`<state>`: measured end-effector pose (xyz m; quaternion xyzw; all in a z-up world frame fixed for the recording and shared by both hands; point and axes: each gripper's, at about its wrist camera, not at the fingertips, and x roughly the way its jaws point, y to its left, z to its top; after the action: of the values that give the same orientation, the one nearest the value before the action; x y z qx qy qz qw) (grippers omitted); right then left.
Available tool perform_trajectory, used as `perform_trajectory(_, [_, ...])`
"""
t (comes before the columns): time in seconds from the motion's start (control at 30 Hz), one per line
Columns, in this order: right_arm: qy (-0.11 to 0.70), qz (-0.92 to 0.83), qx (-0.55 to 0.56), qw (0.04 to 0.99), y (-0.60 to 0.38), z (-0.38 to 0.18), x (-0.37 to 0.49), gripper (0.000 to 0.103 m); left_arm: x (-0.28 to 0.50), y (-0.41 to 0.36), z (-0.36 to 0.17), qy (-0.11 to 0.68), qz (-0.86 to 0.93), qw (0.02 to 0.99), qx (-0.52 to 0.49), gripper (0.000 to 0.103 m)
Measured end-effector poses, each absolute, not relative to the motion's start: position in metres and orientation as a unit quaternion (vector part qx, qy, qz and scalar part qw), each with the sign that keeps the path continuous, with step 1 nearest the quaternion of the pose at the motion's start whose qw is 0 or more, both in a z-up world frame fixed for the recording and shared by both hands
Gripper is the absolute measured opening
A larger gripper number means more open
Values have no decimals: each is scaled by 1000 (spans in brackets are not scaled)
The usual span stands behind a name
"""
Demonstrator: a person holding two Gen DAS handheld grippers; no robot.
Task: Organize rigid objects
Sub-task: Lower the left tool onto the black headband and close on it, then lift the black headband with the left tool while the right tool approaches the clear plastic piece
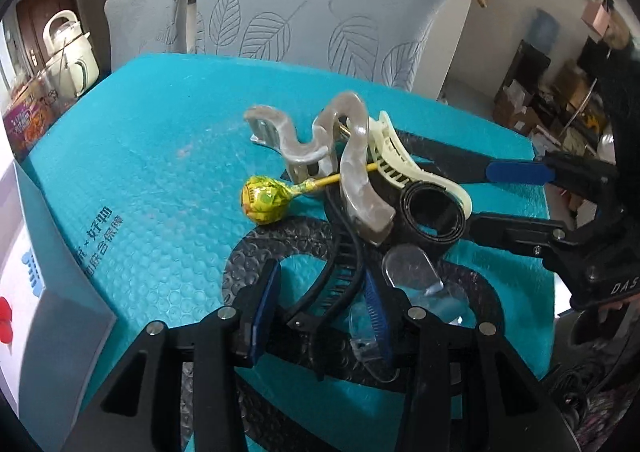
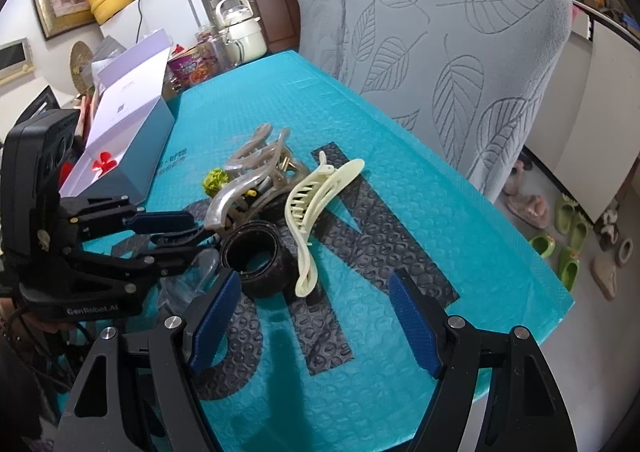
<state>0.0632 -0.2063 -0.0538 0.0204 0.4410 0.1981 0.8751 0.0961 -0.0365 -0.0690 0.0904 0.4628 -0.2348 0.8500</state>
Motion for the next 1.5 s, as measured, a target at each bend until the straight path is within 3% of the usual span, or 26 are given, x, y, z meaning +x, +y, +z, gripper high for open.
perform_trajectory(0.13, [439, 202, 21, 875, -205, -52, 62, 77, 92, -35, -70, 458, -229, 856, 75, 40])
perform_trajectory(0.23, [437, 203, 19, 876, -203, -50, 61, 77, 85, -34, -70, 460, -218, 857, 76, 20])
perform_trajectory(0.7, [435, 245, 13, 866, -181, -46, 42, 77, 28, 21, -59, 477, -148, 866, -38, 20])
perform_trajectory(1.17, [442, 285, -36, 850, -131, -57, 30, 77, -4, 53, -75, 485, -76, 870, -53, 20])
perform_trajectory(1.5, [447, 280, -37, 849, -120, -64, 38, 83, -9, 46, -77, 466, -62, 882, -37, 21])
